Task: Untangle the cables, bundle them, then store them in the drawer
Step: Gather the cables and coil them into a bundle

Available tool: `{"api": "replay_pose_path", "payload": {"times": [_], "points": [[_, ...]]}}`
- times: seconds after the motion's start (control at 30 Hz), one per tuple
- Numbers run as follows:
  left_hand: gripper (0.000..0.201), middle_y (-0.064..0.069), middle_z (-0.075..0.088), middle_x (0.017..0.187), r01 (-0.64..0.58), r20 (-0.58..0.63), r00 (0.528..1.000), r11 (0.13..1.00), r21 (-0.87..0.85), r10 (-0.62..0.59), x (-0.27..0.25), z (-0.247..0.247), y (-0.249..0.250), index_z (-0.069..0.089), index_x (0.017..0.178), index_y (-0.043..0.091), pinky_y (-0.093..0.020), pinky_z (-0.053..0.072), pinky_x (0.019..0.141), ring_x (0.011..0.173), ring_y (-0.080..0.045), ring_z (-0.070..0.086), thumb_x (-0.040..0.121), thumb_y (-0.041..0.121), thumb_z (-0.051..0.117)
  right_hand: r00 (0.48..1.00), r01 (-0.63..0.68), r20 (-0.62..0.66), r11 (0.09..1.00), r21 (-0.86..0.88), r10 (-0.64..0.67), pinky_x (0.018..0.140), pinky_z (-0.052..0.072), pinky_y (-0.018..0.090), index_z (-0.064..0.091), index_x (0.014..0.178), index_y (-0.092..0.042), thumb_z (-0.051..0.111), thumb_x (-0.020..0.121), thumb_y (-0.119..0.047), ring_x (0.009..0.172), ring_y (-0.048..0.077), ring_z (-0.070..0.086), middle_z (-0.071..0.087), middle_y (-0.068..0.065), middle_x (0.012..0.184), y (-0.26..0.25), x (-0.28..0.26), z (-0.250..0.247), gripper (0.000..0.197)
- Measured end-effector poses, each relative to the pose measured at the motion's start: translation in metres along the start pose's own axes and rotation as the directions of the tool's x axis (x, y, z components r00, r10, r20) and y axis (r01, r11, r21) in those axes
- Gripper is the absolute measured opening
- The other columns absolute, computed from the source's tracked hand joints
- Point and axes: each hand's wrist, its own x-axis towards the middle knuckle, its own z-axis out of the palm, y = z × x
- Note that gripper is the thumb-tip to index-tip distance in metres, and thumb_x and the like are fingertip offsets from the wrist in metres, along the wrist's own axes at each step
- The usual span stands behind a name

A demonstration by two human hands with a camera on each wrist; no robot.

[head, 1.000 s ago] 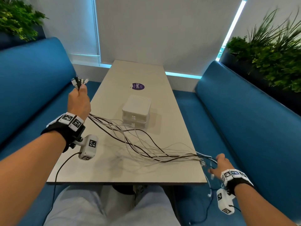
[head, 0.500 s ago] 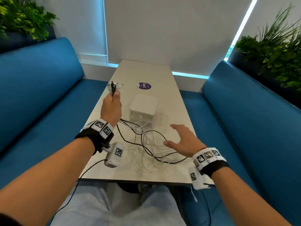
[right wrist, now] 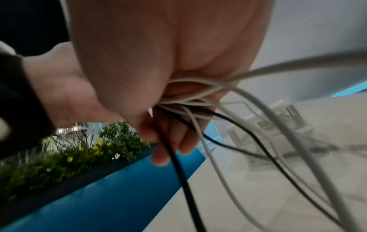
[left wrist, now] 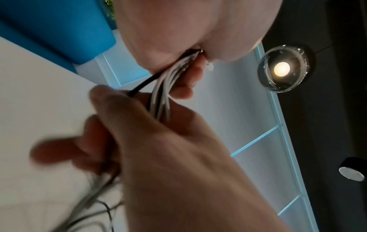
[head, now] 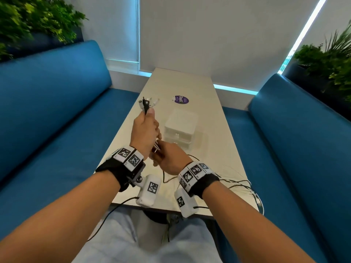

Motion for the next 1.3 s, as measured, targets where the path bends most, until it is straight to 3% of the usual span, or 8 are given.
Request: {"api": "replay_pose_path", "payload": {"times": [0.13, 0.23, 0.47, 0.67, 0.77, 0.87, 1.07, 1.3], "points": [[0.024, 0.001, 0.043, 0.061, 0.062, -0.098, 0.992, 0.983, -0.172, -0.08, 0.016, -0.016, 0.0, 0.052, 0.09, 0.016, -0.037, 0.058, 0.063, 0.05, -0.015, 0.049, 0.107, 0.027, 0.039, 1.0, 0.012, -0.023, 0.997, -0.077, -0.013, 0.068, 0.049, 0.043, 0.05, 0.09, -0.016, 0.047, 0.098, -0.035, 0.071, 0.026, 0.06, 0.064, 0.005, 0.079, 0.013, -0.015, -0.002, 0.022], [0.031, 0.004, 0.026, 0.058, 0.186, -0.093, 0.971, 0.936, -0.298, -0.222, 0.026, -0.027, -0.012, 0.043, 0.078, 0.02, -0.028, 0.035, 0.043, 0.045, -0.011, 0.025, 0.106, 0.031, 0.041, 0.999, -0.016, 0.043, 0.998, -0.068, 0.019, 0.077, 0.049, 0.038, 0.055, 0.102, -0.014, 0.04, 0.104, -0.041, 0.084, 0.024, 0.062, 0.069, 0.002, 0.095, 0.041, -0.028, -0.01, 0.031], [0.027, 0.004, 0.027, 0.06, 0.24, -0.116, 0.958, 0.957, -0.165, -0.261, 0.032, -0.033, -0.029, 0.044, 0.079, 0.021, -0.023, 0.021, 0.042, 0.046, -0.011, 0.021, 0.105, 0.027, 0.039, 0.986, -0.097, 0.102, 0.954, -0.283, 0.131, 0.062, 0.04, 0.037, 0.043, 0.087, -0.016, 0.041, 0.102, -0.048, 0.065, 0.026, 0.05, 0.049, 0.002, 0.067, 0.073, -0.035, -0.021, 0.035], [0.027, 0.005, 0.031, 0.055, 0.266, -0.051, 0.963, 0.963, 0.033, -0.264, 0.022, -0.042, -0.045, 0.041, 0.078, 0.019, -0.025, 0.024, 0.043, 0.045, -0.012, 0.025, 0.104, 0.027, 0.039, 0.982, -0.148, 0.11, 0.986, -0.082, 0.156, 0.06, 0.039, 0.033, 0.055, 0.082, -0.015, 0.049, 0.096, -0.058, 0.06, 0.018, 0.05, 0.056, 0.004, 0.069, 0.083, -0.05, -0.021, 0.046], [0.033, -0.001, 0.043, 0.059, 0.156, 0.032, 0.982, 0.899, 0.41, -0.185, 0.017, -0.049, -0.055, 0.046, 0.075, 0.016, -0.029, 0.036, 0.05, 0.051, -0.021, 0.039, 0.103, 0.033, 0.04, 0.98, -0.163, 0.11, 0.985, -0.052, 0.168, 0.058, 0.038, 0.029, 0.064, 0.082, -0.019, 0.038, 0.097, -0.063, 0.057, 0.015, 0.049, 0.056, 0.001, 0.066, 0.084, -0.056, -0.023, 0.053], [0.033, -0.005, 0.058, 0.074, -0.058, 0.188, 0.976, 0.693, 0.719, -0.114, 0.011, -0.049, -0.066, 0.052, 0.084, 0.014, -0.034, 0.036, 0.057, 0.063, -0.024, 0.052, 0.105, 0.035, 0.038, 0.971, -0.166, 0.155, 0.981, -0.1, 0.181, 0.061, 0.04, 0.031, 0.064, 0.081, -0.019, 0.036, 0.1, -0.06, 0.059, 0.017, 0.051, 0.057, 0.0, 0.066, 0.088, -0.057, -0.022, 0.053], [0.025, -0.005, 0.06, 0.072, -0.304, 0.446, 0.884, 0.556, 0.774, -0.137, -0.009, -0.047, -0.076, 0.051, 0.108, 0.021, -0.032, 0.037, 0.053, 0.057, -0.021, 0.053, 0.106, 0.039, 0.033, 0.967, -0.184, 0.17, 0.982, -0.05, 0.19, 0.065, 0.04, 0.029, 0.059, 0.083, -0.026, 0.041, 0.102, -0.048, 0.068, 0.01, 0.051, 0.058, -0.005, 0.078, 0.089, -0.055, -0.022, 0.035], [0.015, 0.001, 0.064, 0.082, -0.343, 0.535, 0.825, 0.592, 0.73, -0.182, -0.028, -0.041, -0.092, 0.041, 0.104, 0.033, -0.03, 0.04, 0.061, 0.071, -0.017, 0.058, 0.106, 0.043, 0.03, 0.984, -0.153, 0.092, 0.988, 0.021, 0.151, 0.078, 0.045, 0.037, 0.059, 0.079, -0.029, 0.044, 0.102, -0.043, 0.077, 0.016, 0.055, 0.062, 0.003, 0.086, 0.081, -0.042, -0.026, 0.031]]}}
